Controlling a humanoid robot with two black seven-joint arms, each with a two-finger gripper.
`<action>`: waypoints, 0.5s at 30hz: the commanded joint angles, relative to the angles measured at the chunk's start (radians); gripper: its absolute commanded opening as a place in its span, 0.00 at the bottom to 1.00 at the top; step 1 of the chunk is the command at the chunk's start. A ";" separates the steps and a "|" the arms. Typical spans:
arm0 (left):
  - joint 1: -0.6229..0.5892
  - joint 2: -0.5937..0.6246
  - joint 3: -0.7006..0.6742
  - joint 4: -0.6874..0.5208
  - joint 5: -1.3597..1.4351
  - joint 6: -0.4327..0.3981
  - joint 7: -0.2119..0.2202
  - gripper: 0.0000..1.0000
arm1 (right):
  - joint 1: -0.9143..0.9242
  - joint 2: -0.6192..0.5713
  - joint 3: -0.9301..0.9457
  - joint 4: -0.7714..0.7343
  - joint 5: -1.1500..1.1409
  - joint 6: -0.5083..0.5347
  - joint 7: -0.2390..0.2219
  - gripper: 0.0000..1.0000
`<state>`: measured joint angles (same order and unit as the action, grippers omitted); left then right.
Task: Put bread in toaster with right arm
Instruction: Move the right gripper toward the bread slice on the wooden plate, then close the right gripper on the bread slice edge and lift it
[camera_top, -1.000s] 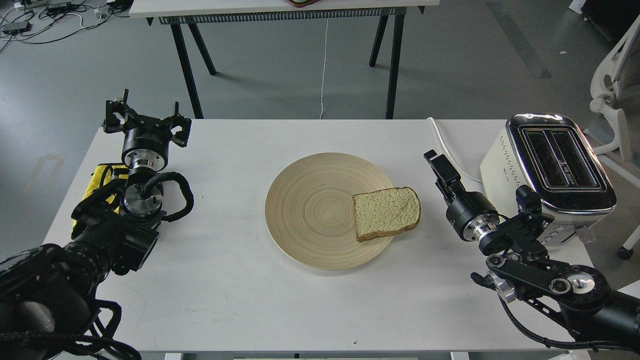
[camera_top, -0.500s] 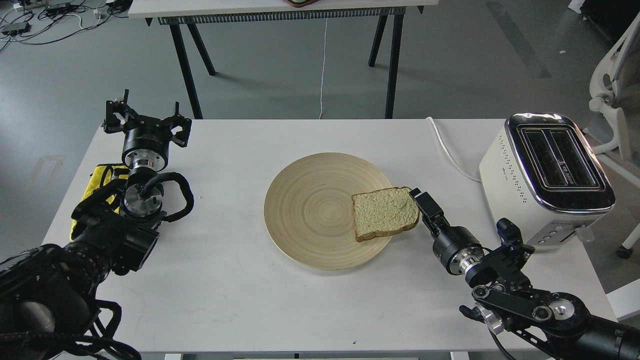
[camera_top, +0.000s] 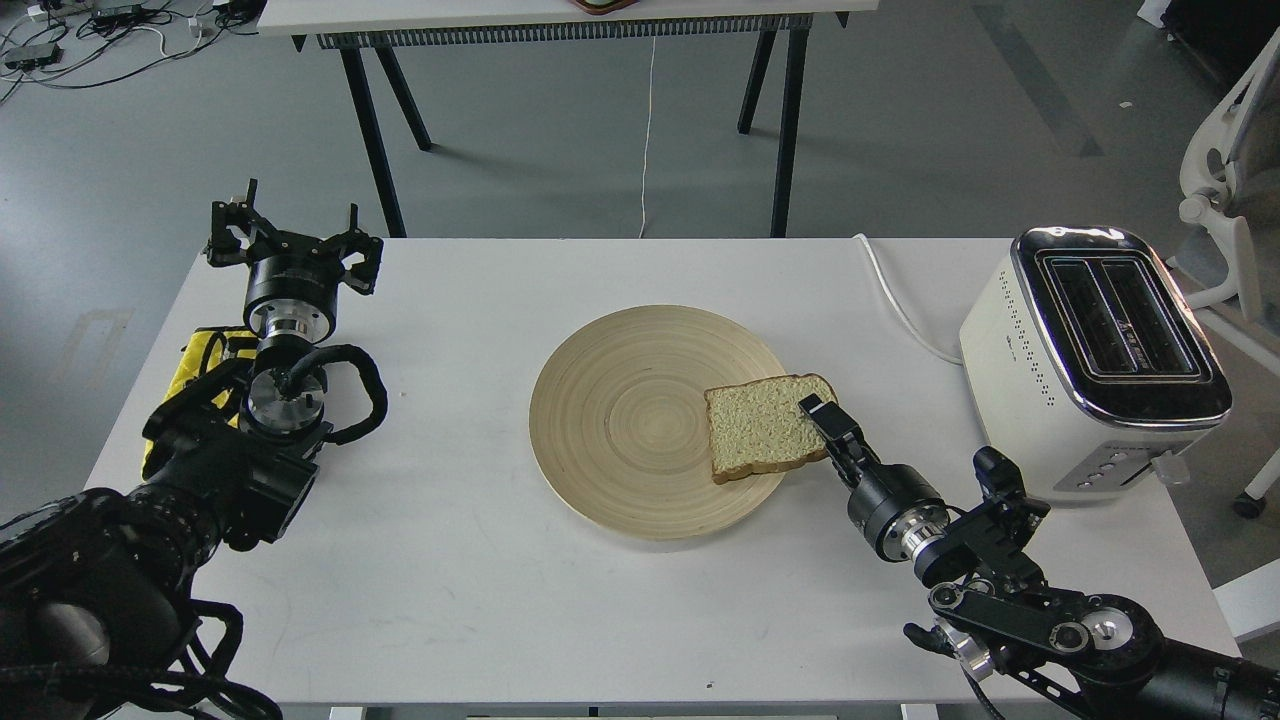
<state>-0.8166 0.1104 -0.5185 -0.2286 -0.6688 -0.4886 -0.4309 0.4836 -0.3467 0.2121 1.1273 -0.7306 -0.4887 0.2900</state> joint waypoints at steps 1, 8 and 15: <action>0.001 0.000 0.000 0.000 0.000 0.000 0.000 1.00 | 0.000 -0.002 -0.003 0.000 -0.001 0.000 0.001 0.26; -0.001 0.000 0.000 0.000 0.000 0.000 0.000 1.00 | 0.003 -0.011 -0.003 0.014 -0.001 0.000 0.003 0.08; -0.001 0.000 0.000 0.000 0.000 0.000 0.000 1.00 | 0.006 -0.078 0.016 0.095 -0.001 0.000 0.008 0.06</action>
<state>-0.8176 0.1104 -0.5185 -0.2285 -0.6688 -0.4890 -0.4309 0.4859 -0.3892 0.2170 1.1845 -0.7318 -0.4886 0.2944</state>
